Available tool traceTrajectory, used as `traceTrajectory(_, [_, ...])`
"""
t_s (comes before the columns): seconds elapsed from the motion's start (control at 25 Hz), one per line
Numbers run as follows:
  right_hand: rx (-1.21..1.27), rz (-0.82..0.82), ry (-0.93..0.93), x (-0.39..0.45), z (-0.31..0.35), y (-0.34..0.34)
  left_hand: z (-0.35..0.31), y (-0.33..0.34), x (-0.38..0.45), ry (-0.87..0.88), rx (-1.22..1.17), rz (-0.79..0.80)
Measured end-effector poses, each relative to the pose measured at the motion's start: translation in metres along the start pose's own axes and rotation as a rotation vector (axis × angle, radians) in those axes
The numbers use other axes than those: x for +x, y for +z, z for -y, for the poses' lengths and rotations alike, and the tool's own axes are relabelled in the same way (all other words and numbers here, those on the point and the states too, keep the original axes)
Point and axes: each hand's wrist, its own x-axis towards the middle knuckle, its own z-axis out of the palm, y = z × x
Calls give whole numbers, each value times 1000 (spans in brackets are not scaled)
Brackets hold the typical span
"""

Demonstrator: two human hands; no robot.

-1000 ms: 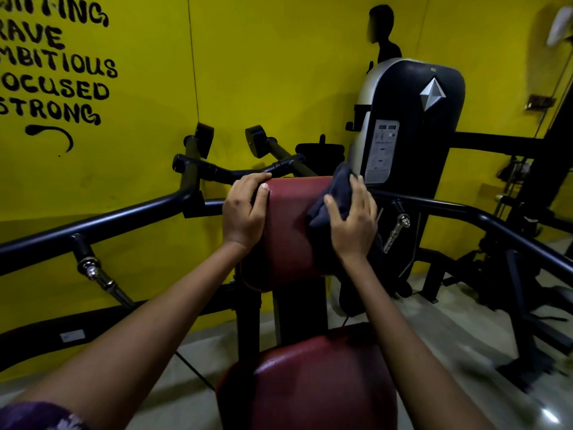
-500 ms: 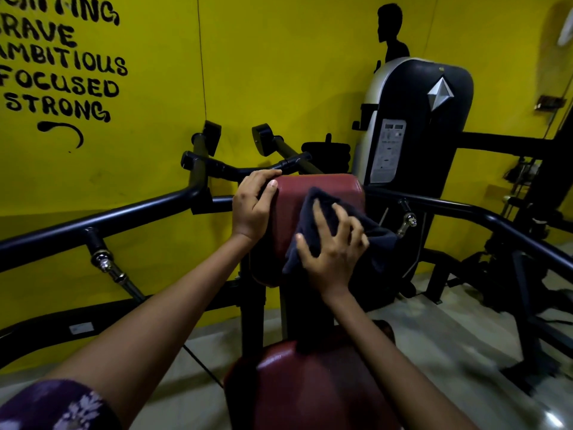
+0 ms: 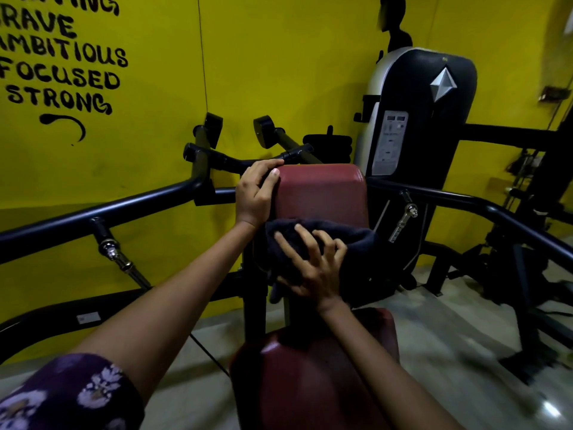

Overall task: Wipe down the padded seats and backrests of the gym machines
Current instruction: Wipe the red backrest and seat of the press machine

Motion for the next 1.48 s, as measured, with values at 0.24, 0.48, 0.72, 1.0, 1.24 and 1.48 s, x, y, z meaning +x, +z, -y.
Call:
traceTrajectory(0.24, [15,-5,-16,-20,-84,3,-1,0,-2,-3,23,-17])
traceTrajectory(0.48, [566,-373,1381,8,-33,7,-4,0,-1,-5,50,-19])
traceTrajectory(0.72, [623,-386,1658,28,53,0,-2,0,-2,20,66,-29])
traceTrajectory(1.0, [958,-103,1621,6,103,-29,-6,-1,-5,35,180,0])
traceTrajectory(1.24, [605,-297,1238,33,15,-67,-10,8,-23,-88,211,-55])
traceTrajectory(1.48, [60,43,699,69,-36,-15,-22,20,-50,-172,292,-173])
